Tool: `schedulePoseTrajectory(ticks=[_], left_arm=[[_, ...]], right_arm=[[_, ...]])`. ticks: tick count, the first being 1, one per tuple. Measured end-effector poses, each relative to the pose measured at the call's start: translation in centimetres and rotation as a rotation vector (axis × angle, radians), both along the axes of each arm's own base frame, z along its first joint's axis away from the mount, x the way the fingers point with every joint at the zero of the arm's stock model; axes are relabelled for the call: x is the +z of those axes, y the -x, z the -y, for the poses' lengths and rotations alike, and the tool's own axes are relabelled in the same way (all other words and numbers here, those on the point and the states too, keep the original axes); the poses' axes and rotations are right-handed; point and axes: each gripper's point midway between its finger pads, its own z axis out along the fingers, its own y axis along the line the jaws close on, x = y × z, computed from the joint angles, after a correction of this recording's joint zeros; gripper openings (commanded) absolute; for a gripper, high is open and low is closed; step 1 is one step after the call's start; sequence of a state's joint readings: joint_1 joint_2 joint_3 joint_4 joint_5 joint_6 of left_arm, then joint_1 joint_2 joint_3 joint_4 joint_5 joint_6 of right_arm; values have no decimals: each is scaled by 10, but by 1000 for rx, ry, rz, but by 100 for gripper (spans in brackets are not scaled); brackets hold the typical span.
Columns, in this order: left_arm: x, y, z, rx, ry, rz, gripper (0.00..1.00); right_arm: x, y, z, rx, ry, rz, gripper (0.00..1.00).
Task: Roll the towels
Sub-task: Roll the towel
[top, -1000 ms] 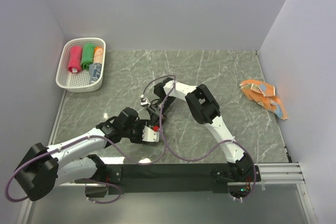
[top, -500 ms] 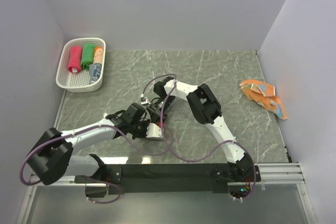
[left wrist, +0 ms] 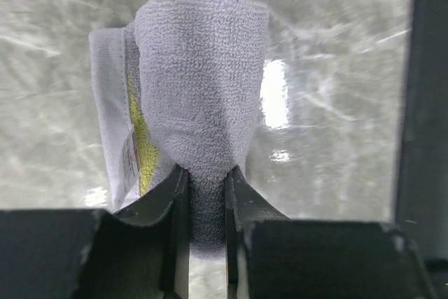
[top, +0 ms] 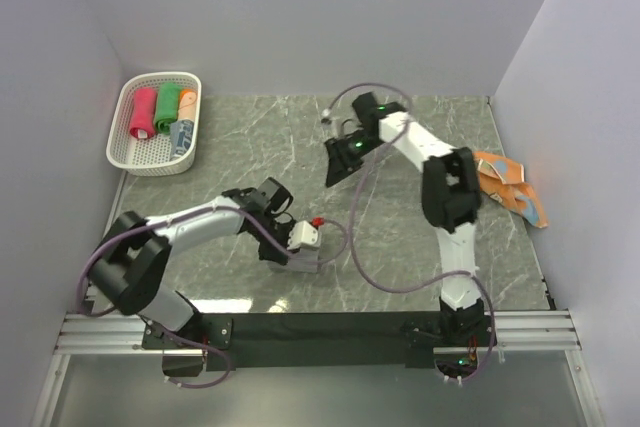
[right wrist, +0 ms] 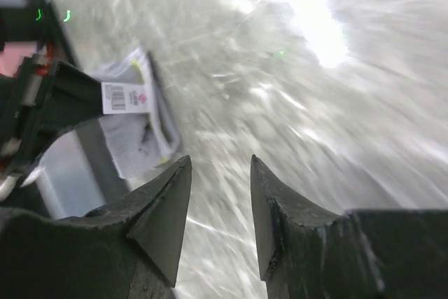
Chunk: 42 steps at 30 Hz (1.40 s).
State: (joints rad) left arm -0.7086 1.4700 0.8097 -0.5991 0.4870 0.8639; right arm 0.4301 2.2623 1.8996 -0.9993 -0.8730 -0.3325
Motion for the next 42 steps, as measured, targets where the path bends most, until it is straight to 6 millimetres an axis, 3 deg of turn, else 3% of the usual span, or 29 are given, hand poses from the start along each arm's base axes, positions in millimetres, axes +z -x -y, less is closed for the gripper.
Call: schedulePoseTrajectory(ticks=[3, 6, 9, 12, 17, 19, 23, 26, 29, 34, 42], left_arm=[[1, -2, 2, 49, -13, -156, 1], [1, -7, 3, 125, -16, -335, 1], [2, -14, 4, 207, -23, -525, 1], [3, -21, 3, 278, -37, -685, 2], [3, -30, 1, 360, -80, -863, 4], [3, -33, 0, 378, -98, -901, 4], [3, -34, -2, 389, -115, -930, 8], [2, -34, -2, 398, -124, -947, 12], [2, -35, -3, 409, -130, -962, 15], [2, -36, -5, 434, -132, -986, 19], [2, -38, -7, 446, -132, -992, 22]], right_arm=[[32, -14, 34, -94, 0, 123, 47], [62, -9, 58, -151, -3, 246, 44], [77, 10, 71, -170, -6, 355, 39], [80, 36, 85, -187, 5, 423, 34], [88, 71, 97, -176, 7, 560, 32], [93, 80, 86, -127, -5, 612, 38], [94, 103, 35, 57, -47, 720, 45], [76, 120, -3, 193, -49, 735, 46], [49, 123, -30, 276, -21, 725, 48], [10, 127, -51, 365, 33, 699, 56], [-4, 139, -68, 435, 30, 693, 54]])
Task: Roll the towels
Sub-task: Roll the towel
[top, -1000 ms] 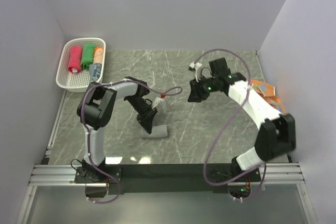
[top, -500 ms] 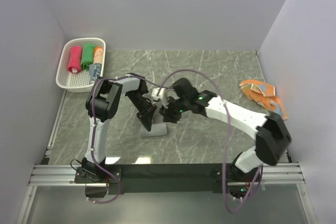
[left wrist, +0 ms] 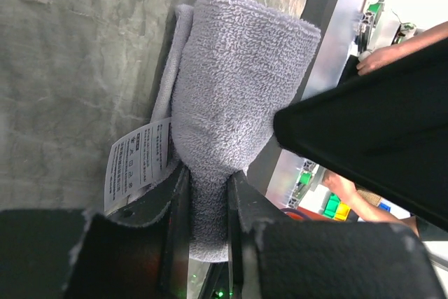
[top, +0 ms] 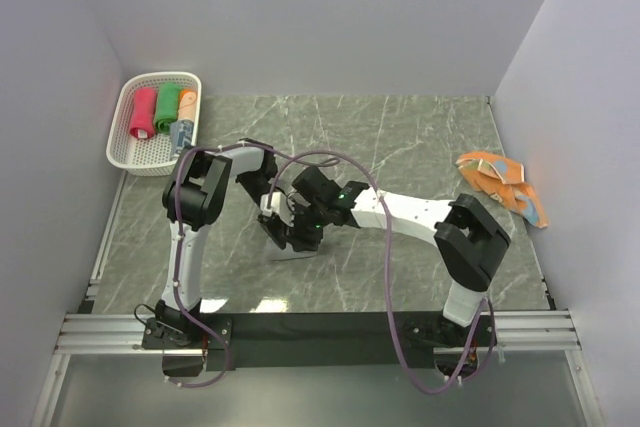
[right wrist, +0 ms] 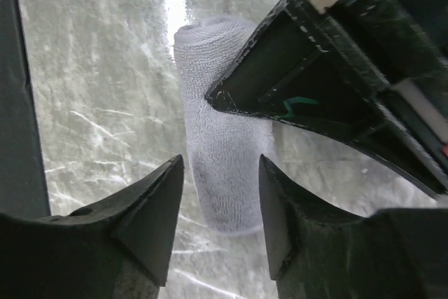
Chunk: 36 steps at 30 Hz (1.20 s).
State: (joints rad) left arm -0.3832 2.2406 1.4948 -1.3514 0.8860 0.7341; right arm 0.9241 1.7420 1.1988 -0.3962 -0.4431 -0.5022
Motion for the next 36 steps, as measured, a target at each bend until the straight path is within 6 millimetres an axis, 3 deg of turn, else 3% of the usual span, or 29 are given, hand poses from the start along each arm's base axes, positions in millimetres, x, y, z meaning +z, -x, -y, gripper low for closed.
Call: schedulePoseTrajectory(ticks=[4, 7, 8, 11, 14, 18, 20, 24, 27, 29, 32, 34, 36], left_arm=[[0, -1, -1, 9, -4, -4, 23], [-1, -2, -2, 15, -9, -4, 26], [-1, -3, -3, 17, -10, -4, 30], [-1, -6, -5, 31, -9, 0, 43], [-1, -15, -9, 70, 8, 10, 55], [3, -48, -25, 195, 59, 72, 62], [12, -80, -39, 288, 97, 154, 65], [55, -142, -79, 503, 174, 362, 65], [98, -166, -110, 614, 199, 535, 64], [128, -168, -126, 660, 204, 673, 64], [160, -144, -135, 665, 186, 867, 65], [166, -117, -129, 614, 171, 963, 66], [160, -84, -113, 503, 161, 1063, 70]], right_arm=[[-18, 1, 1, 16, 35, -16, 48], [-28, -2, -1, 20, 41, -19, 36], [-29, -2, -2, 23, 36, -20, 33], [-27, -3, -4, 37, 22, -17, 9], [-27, -4, -4, 43, 14, -18, 0], [-26, -11, -9, 39, -3, -41, 0], [-26, -11, -8, 43, -3, -73, 0], [-27, -13, -9, 38, -7, -131, 0], [-27, -16, -9, 24, -11, -187, 0], [-26, -17, -9, 14, -13, -224, 0], [-27, -20, -11, -4, -17, -292, 0], [-28, -22, -11, -17, -18, -330, 0], [-28, -25, -12, -30, -19, -373, 0]])
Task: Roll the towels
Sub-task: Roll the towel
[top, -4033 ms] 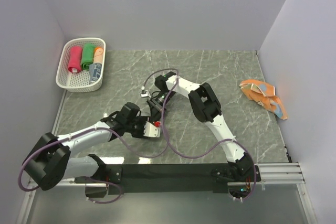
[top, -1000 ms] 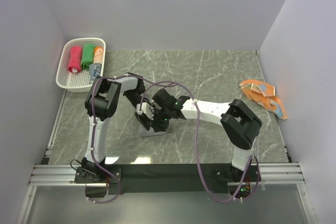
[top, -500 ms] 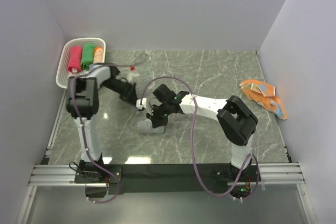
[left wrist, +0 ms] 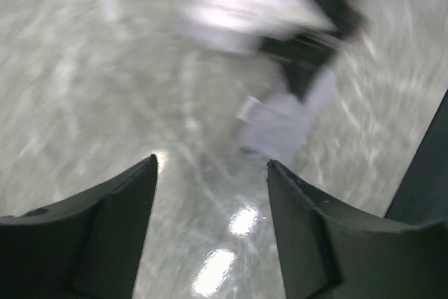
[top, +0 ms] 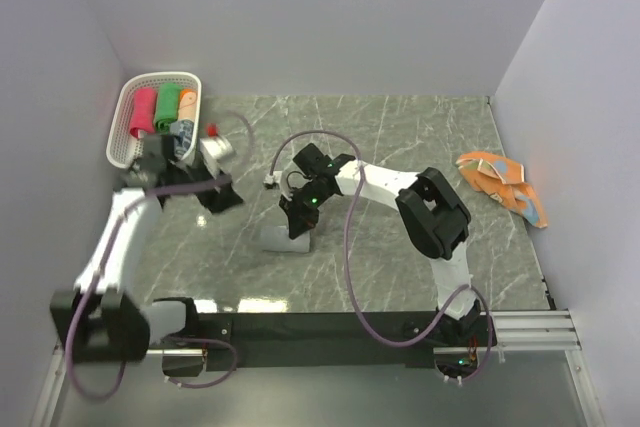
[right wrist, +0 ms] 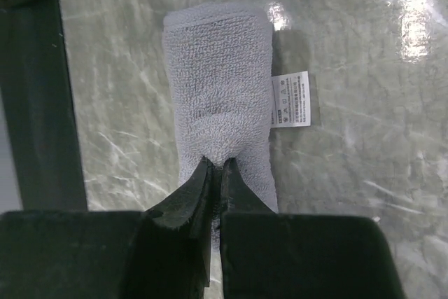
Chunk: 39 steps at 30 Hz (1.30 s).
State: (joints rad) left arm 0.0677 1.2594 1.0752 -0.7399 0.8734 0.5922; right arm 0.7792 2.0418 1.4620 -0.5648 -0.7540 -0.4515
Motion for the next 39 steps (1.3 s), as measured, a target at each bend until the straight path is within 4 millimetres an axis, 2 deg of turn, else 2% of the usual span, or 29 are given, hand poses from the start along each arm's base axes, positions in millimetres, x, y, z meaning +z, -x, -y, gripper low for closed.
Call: schedulePoseTrajectory(ticks=[3, 5, 8, 11, 16, 22, 28, 39], left_arm=[[-25, 58, 37, -184, -105, 105, 79], [-45, 88, 53, -287, -163, 165, 80], [-70, 108, 66, -387, -230, 197, 80], [-91, 105, 81, -455, -297, 205, 80], [-116, 86, 91, -471, -379, 229, 78], [-128, 72, 104, -494, -415, 285, 76], [-147, 69, 107, -529, -460, 276, 71], [-165, 49, 114, -530, -506, 273, 52]], right_arm=[[-1, -4, -1, -17, -2, -64, 0], [-1, -5, -1, -28, -3, -99, 0], [-2, -7, -2, -36, -5, -139, 0], [-3, -8, -2, -40, -6, -167, 0], [-3, -8, -4, -37, -1, -196, 0], [-6, -12, -8, -41, 1, -247, 0], [-13, -23, -5, -84, -5, -330, 0], [-17, -28, -2, -100, -2, -342, 0]])
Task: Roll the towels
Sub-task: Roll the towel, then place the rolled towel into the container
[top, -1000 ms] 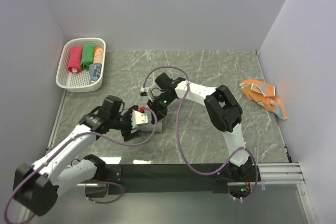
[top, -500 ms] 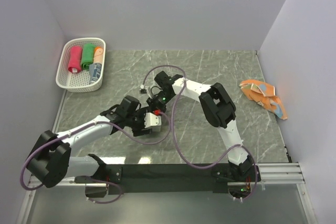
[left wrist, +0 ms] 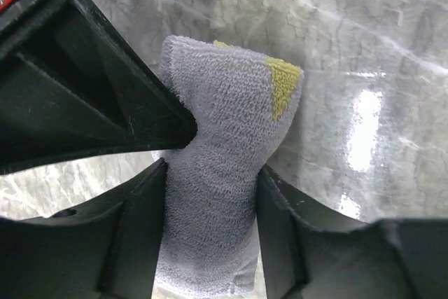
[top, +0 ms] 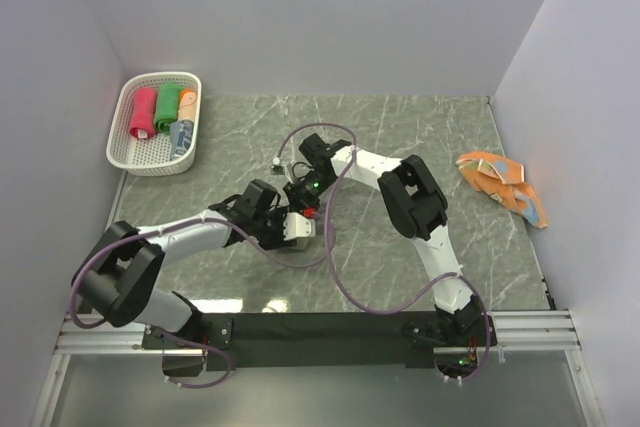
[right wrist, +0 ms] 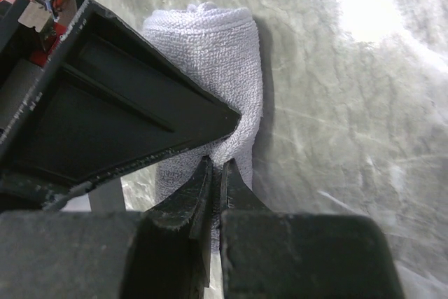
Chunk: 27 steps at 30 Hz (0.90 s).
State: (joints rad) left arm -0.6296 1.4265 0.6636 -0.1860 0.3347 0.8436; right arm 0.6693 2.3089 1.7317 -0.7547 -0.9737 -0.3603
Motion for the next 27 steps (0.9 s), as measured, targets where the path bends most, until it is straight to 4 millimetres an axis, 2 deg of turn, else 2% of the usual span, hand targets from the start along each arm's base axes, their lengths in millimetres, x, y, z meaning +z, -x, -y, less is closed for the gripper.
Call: schedulePoseTrajectory(ticks=[3, 6, 7, 8, 9, 12, 14, 15, 18, 20, 21, 24, 27], left_arm=[[-2, -3, 2, 0, -15, -22, 47], [-3, -3, 3, -2, -33, -46, 39], [-3, -3, 3, -4, -39, -53, 35], [-3, -3, 3, -6, -43, -60, 32], [-3, -3, 3, -7, -48, -67, 30], [-4, -1, 2, -7, -60, -88, 25], [-4, 0, 2, -5, -62, -92, 20], [-3, 0, 2, -2, -62, -94, 19], [-4, 2, 0, 21, -60, -104, 14], [-4, 3, -1, 53, -59, -119, 7], [-3, 3, -2, 72, -55, -130, 3], [-2, 4, -3, 153, -45, -175, 1], [1, 2, -10, 273, -31, -260, 1]], right_arm=[[-1, -3, 2, -5, 5, 6, 0], [-2, -3, 4, -8, 6, 5, 8], [-2, -4, 4, -9, 7, 5, 22], [-1, -4, 4, -13, 9, 1, 28], [-1, -5, 5, -17, 10, 2, 42], [-2, -16, 12, -46, 31, 24, 59], [-2, -24, 20, -77, 39, 19, 61], [0, -30, 26, -98, 46, 18, 67], [4, -54, 51, -177, 76, 27, 69], [5, -73, 73, -242, 94, 33, 72], [6, -79, 80, -262, 100, 36, 87], [13, -98, 108, -339, 119, 45, 90], [28, -109, 125, -389, 120, 66, 93]])
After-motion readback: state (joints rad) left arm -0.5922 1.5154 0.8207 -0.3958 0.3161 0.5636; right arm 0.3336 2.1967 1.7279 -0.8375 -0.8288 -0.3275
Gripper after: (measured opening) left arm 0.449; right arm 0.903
